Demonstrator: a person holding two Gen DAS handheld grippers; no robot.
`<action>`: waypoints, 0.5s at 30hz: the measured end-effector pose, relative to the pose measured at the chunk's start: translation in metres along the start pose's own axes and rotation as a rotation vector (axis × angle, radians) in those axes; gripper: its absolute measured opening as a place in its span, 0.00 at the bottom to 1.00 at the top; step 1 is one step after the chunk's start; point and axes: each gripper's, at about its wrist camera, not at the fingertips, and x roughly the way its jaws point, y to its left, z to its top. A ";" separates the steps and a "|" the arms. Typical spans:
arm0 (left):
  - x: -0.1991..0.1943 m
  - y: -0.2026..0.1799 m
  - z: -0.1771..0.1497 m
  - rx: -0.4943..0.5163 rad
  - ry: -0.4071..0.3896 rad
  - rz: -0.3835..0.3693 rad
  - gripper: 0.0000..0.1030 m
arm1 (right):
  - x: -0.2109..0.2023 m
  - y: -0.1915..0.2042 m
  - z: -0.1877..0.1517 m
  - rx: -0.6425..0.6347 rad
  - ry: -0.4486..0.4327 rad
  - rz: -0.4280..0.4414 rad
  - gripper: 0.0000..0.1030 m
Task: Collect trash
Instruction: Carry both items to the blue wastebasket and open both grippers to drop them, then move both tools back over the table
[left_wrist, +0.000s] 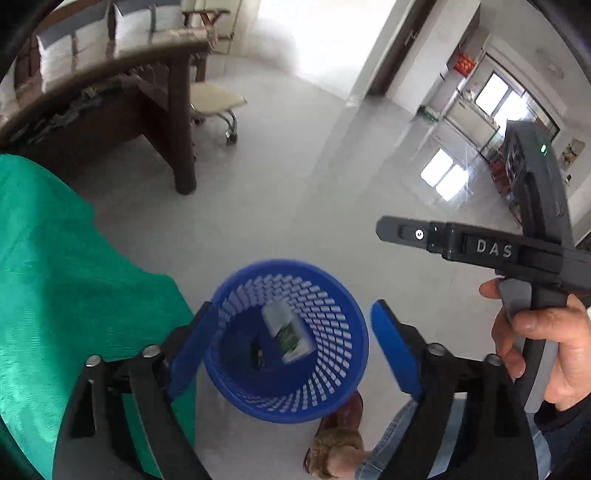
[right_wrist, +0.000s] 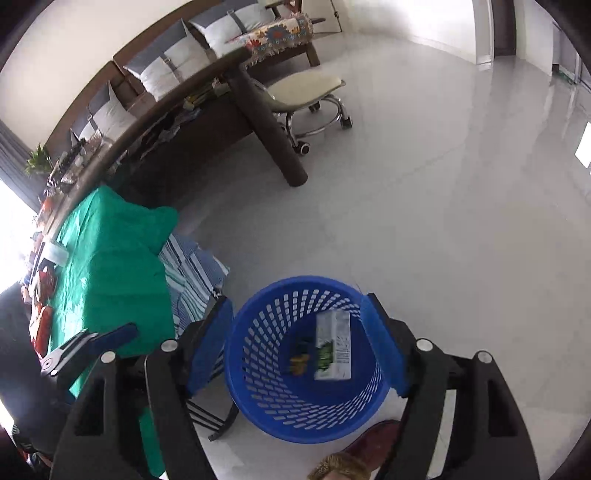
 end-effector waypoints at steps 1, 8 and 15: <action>-0.012 0.001 -0.002 0.002 -0.041 0.018 0.93 | -0.006 0.002 0.000 -0.005 -0.023 -0.003 0.73; -0.099 0.002 -0.044 0.002 -0.247 0.114 0.95 | -0.052 0.048 -0.009 -0.137 -0.272 -0.010 0.87; -0.142 0.027 -0.109 -0.017 -0.164 0.265 0.95 | -0.074 0.135 -0.029 -0.371 -0.442 0.006 0.92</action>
